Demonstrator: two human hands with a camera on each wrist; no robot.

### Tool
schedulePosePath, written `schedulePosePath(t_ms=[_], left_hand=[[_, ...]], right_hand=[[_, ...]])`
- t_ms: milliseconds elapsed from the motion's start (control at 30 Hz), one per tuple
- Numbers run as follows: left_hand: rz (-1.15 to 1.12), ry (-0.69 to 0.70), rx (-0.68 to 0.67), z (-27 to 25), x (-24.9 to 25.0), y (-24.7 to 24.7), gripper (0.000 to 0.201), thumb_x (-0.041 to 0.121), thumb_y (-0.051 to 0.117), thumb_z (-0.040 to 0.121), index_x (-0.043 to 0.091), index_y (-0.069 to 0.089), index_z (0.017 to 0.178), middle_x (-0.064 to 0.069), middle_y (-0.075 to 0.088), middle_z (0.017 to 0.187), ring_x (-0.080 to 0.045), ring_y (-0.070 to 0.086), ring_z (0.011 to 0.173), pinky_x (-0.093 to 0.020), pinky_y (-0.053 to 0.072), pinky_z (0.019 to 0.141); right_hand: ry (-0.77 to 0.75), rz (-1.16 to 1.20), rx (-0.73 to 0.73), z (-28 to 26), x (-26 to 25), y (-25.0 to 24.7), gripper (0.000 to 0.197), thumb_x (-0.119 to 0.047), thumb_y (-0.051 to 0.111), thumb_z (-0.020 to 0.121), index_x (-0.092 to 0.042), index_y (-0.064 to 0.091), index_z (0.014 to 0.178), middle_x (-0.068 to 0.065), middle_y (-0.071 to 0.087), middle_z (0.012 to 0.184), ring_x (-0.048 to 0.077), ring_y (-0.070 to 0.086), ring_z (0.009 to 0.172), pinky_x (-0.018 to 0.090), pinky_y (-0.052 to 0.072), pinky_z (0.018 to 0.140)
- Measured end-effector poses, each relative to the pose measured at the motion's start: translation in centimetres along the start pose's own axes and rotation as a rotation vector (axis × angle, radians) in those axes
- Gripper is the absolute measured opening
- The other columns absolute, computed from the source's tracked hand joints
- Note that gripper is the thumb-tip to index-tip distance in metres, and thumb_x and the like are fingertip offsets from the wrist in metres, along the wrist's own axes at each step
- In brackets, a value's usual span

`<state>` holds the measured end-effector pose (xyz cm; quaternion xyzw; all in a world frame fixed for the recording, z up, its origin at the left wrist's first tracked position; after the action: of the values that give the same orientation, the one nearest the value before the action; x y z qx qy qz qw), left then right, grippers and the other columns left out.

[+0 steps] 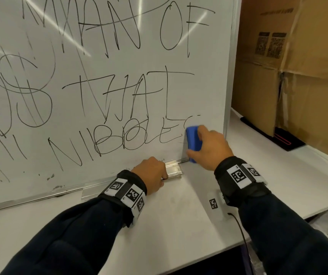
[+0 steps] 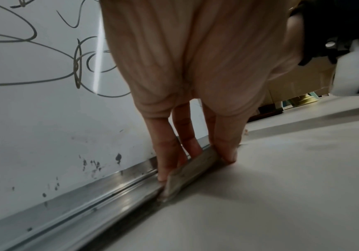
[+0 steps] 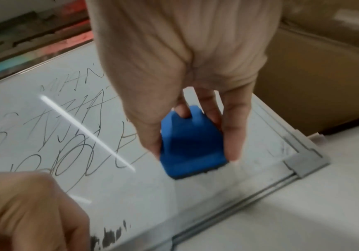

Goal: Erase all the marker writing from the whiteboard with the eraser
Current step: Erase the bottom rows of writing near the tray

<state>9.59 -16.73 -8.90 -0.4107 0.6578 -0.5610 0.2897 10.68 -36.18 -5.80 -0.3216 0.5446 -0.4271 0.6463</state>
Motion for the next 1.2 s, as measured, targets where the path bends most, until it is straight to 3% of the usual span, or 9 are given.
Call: schedulePosePath(t_ms=[100, 300, 467, 533, 700, 767, 967, 1033, 1200], left_hand=[[-0.010, -0.003, -0.019, 0.0, 0.1, -0.3, 0.028, 0.024, 0.065, 0.092, 0.014, 0.070, 0.118, -0.011, 0.063, 0.120, -0.029, 0.063, 0.101, -0.024, 0.048, 0.080], [-0.055, -0.037, -0.060, 0.3, 0.0, -0.6, 0.037, 0.026, 0.069, 0.090, 0.017, 0.067, 0.125, -0.009, 0.060, 0.127, -0.027, 0.063, 0.106, -0.025, 0.051, 0.090], [-0.053, -0.043, -0.083, 0.1, 0.0, -0.9, 0.037, 0.026, 0.071, 0.089, 0.023, 0.067, 0.126, -0.008, 0.059, 0.127, -0.027, 0.062, 0.105, -0.027, 0.051, 0.090], [-0.055, -0.050, -0.087, 0.2, 0.0, -1.0, 0.037, 0.026, 0.072, 0.088, 0.023, 0.068, 0.125, -0.007, 0.059, 0.126, -0.027, 0.063, 0.104, -0.028, 0.052, 0.091], [-0.075, -0.052, -0.089, 0.3, -0.2, -0.9, 0.040, 0.027, 0.072, 0.088, 0.021, 0.067, 0.126, -0.007, 0.059, 0.128, -0.026, 0.062, 0.107, -0.026, 0.050, 0.091], [-0.073, -0.054, -0.085, 0.2, -0.3, -0.6, 0.039, 0.028, 0.072, 0.087, 0.022, 0.067, 0.125, -0.007, 0.059, 0.128, -0.025, 0.062, 0.107, -0.027, 0.051, 0.093], [-0.061, -0.053, -0.084, 0.1, -0.3, -0.7, 0.034, 0.027, 0.070, 0.088, 0.024, 0.070, 0.122, -0.006, 0.058, 0.127, -0.026, 0.062, 0.105, -0.027, 0.052, 0.091], [-0.064, -0.053, -0.081, 0.2, -0.3, -0.7, 0.034, 0.028, 0.071, 0.087, 0.024, 0.070, 0.121, -0.006, 0.058, 0.127, -0.026, 0.062, 0.106, -0.028, 0.052, 0.092], [-0.087, -0.072, -0.076, 0.2, -0.5, -0.4, 0.038, 0.029, 0.072, 0.087, 0.021, 0.067, 0.124, -0.006, 0.058, 0.129, -0.025, 0.062, 0.108, -0.030, 0.052, 0.096]], right_hand=[[-0.026, 0.034, 0.102, 0.6, -0.6, -1.1, 0.065, -0.044, 0.075, 0.080, -0.021, 0.039, 0.128, 0.005, 0.052, 0.102, 0.023, 0.057, 0.087, 0.037, 0.056, 0.075], [-0.022, -0.039, -0.267, -0.3, -0.8, 2.3, 0.063, -0.047, 0.079, 0.072, -0.026, 0.042, 0.118, 0.003, 0.057, 0.103, 0.023, 0.060, 0.088, 0.036, 0.056, 0.076], [-0.091, 0.094, 0.163, 1.4, -1.3, -2.4, 0.059, -0.045, 0.076, 0.078, -0.020, 0.042, 0.119, 0.004, 0.053, 0.096, 0.022, 0.056, 0.080, 0.034, 0.052, 0.067], [-0.101, 0.111, 0.226, 1.8, -1.5, -2.9, 0.059, -0.045, 0.076, 0.078, -0.020, 0.041, 0.120, 0.004, 0.052, 0.095, 0.021, 0.054, 0.080, 0.034, 0.052, 0.068], [-0.041, 0.013, -0.123, 0.2, -1.0, 1.8, 0.066, -0.047, 0.077, 0.075, -0.024, 0.039, 0.125, 0.005, 0.056, 0.105, 0.024, 0.059, 0.088, 0.039, 0.057, 0.077], [-0.040, -0.001, -0.163, 0.2, -0.6, 2.2, 0.064, -0.048, 0.078, 0.074, -0.024, 0.042, 0.121, 0.004, 0.058, 0.103, 0.023, 0.060, 0.086, 0.039, 0.058, 0.076], [-0.036, 0.138, 0.245, 2.2, 0.7, -3.8, 0.054, -0.043, 0.079, 0.075, -0.019, 0.044, 0.108, 0.003, 0.056, 0.089, 0.021, 0.056, 0.078, 0.036, 0.052, 0.065], [-0.030, 0.151, 0.160, 2.0, 0.6, -2.9, 0.055, -0.043, 0.079, 0.075, -0.021, 0.044, 0.110, 0.002, 0.057, 0.090, 0.020, 0.059, 0.078, 0.037, 0.056, 0.068], [-0.004, -0.023, -0.299, 0.1, -0.1, 2.2, 0.056, -0.047, 0.082, 0.068, -0.027, 0.045, 0.106, 0.000, 0.057, 0.098, 0.021, 0.060, 0.085, 0.037, 0.056, 0.077]])
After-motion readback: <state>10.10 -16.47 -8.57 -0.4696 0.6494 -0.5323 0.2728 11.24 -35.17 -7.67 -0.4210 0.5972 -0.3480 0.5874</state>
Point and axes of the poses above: each hand's wrist, its own z-axis towards the middle knuckle, its own y-axis out of the palm, x = y × z, the point moved 4 cm from there along z, towards the middle knuckle
